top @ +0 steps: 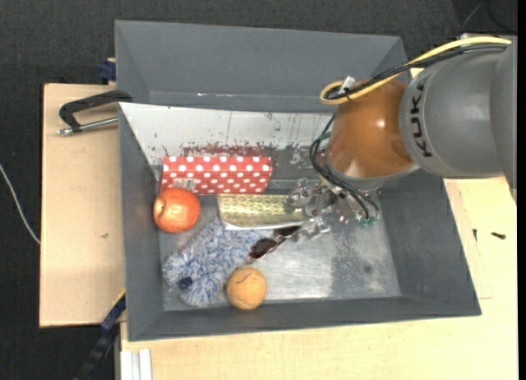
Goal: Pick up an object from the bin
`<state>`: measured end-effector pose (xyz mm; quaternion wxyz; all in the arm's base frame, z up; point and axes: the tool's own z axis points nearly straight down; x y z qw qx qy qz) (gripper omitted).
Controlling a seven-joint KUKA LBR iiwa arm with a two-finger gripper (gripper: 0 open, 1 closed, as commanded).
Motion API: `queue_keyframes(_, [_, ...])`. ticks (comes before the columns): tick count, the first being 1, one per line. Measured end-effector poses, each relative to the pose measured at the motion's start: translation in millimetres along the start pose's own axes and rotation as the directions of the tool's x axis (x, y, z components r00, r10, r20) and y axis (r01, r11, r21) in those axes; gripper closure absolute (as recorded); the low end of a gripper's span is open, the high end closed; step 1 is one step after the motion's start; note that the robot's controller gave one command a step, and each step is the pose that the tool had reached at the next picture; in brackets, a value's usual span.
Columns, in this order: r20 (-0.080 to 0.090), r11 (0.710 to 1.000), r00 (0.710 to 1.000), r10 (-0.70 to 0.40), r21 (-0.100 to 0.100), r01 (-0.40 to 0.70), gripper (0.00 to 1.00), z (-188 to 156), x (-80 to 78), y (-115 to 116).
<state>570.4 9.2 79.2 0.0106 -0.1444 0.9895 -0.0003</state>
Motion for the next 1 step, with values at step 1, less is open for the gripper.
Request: queue_keyframes(1, [-0.016, 0.997, 0.997, -0.077, -0.005, 0.077, 1.0, -123.7, -11.5, 11.5])
